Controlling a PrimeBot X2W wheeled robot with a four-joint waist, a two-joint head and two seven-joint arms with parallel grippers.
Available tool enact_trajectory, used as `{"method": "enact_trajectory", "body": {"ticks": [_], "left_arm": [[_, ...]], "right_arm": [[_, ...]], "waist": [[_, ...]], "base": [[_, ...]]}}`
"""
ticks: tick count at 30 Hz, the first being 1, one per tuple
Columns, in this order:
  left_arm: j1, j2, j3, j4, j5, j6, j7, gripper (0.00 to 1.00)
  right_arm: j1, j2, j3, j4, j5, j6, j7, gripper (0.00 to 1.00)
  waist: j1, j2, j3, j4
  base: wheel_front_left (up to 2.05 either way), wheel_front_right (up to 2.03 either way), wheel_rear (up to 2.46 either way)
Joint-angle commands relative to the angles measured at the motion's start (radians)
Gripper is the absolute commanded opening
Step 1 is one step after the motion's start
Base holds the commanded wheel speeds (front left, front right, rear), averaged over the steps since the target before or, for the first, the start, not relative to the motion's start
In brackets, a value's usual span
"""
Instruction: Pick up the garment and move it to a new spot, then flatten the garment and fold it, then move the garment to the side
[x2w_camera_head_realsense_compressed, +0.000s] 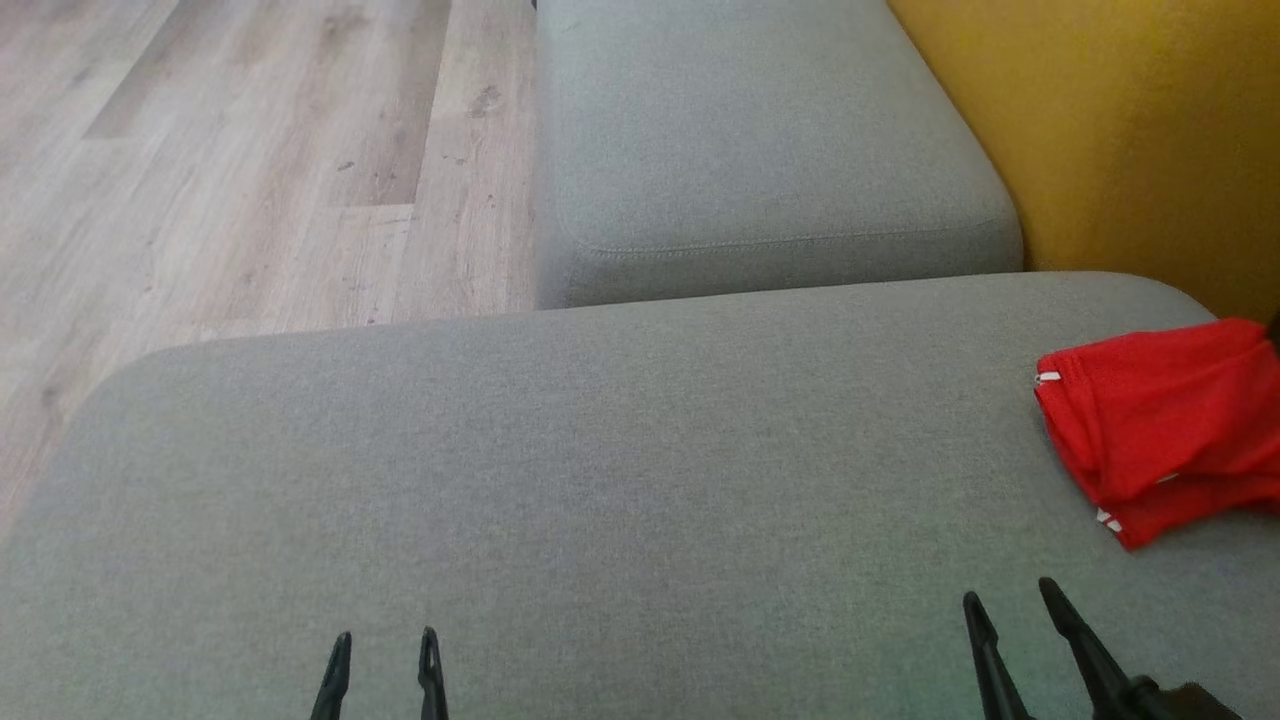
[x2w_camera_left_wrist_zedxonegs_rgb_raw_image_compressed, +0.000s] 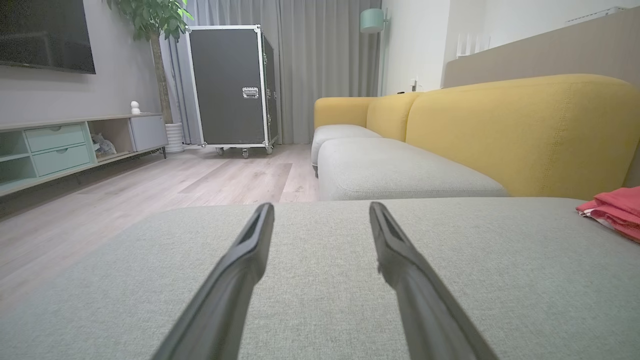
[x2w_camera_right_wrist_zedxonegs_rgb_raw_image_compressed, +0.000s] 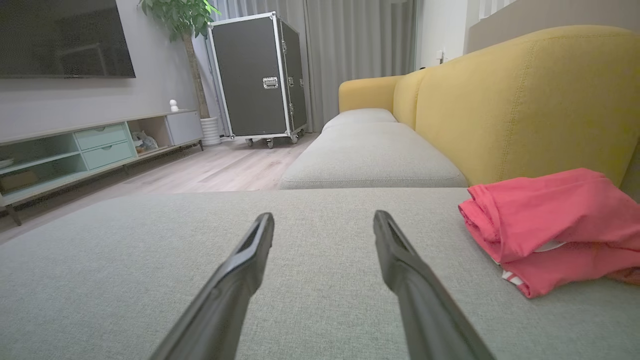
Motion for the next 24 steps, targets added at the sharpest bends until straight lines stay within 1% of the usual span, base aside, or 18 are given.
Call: {"method": "enact_trajectory", "body": {"ticks": [1,8,13,14,16,24], "left_arm": [[-0.035,-0.008,0.037,-0.031,0.008,-0.004,-0.005,1.00],[-0.036,-0.008,0.023,-0.025,0.010,-0.011,-0.005,1.00],[-0.037,-0.008,0.012,-0.029,0.017,-0.001,-0.005,1.00],[0.000,0.000,-0.010,0.004,0.004,-0.007,0.000,0.00],[0.003,-0.001,-0.011,0.029,0.001,-0.006,0.000,0.00],[-0.022,0.005,0.005,0.031,-0.104,-0.020,0.017,0.00]], "right_arm": [[-0.041,-0.013,0.012,-0.040,-0.012,-0.001,-0.011,1.00],[-0.045,-0.016,0.010,-0.041,-0.013,-0.001,-0.011,1.00],[-0.055,-0.019,0.009,-0.041,-0.013,-0.001,-0.011,1.00],[-0.001,0.001,-0.005,0.002,-0.007,0.000,0.000,0.00],[0.002,0.003,-0.001,0.026,-0.004,0.000,0.002,0.00],[-0.024,0.004,-0.010,0.032,0.095,0.000,0.020,0.00]], "waist": [[0.0000,-0.0001,-0.003,0.002],[0.0000,-0.0001,-0.008,0.005],[0.0000,-0.0001,-0.010,0.001],[0.0001,-0.0001,-0.010,0.001],[0.0001,-0.0001,-0.009,0.001],[0.0001,-0.0001,0.005,0.001]], "base": [[0.00,0.00,0.00],[0.00,0.00,0.00],[0.00,0.00,0.00],[0.00,0.00,0.00],[0.00,0.00,0.00],[0.00,0.00,0.00]]}}
